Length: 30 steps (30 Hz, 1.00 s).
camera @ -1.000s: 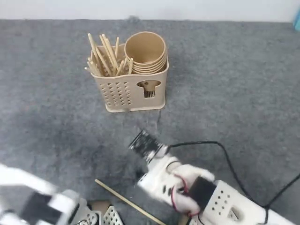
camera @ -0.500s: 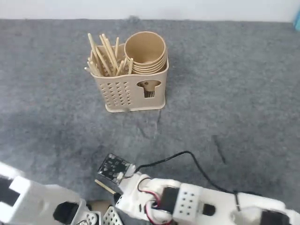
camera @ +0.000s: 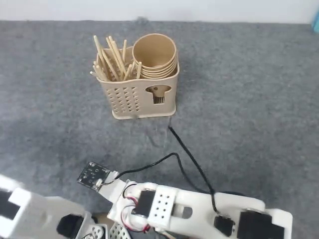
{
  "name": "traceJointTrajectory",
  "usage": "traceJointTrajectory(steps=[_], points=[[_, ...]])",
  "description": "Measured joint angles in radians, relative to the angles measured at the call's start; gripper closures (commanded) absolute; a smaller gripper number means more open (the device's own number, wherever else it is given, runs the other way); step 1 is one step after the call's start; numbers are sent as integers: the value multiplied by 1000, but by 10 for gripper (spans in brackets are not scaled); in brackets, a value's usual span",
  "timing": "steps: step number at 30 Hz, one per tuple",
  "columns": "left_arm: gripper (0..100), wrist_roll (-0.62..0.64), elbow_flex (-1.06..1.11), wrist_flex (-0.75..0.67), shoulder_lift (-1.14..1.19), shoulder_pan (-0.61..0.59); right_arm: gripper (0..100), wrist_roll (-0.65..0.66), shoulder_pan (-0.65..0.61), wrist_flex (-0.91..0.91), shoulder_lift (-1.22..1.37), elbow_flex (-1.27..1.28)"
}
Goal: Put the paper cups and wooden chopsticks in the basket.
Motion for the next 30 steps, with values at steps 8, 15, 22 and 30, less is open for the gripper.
traceJointTrajectory(steps=[8,15,22,30], points=[[761,0,-57,-34,133,-12,890,-100,2,141,18,-43],[761,0,-175,-14,244,-14,887,-60,-31,189,97,-43],[761,9,-282,29,301,-18,893,-57,-29,195,160,-55],[762,41,-299,29,305,-23,991,-57,-17,203,161,-55]])
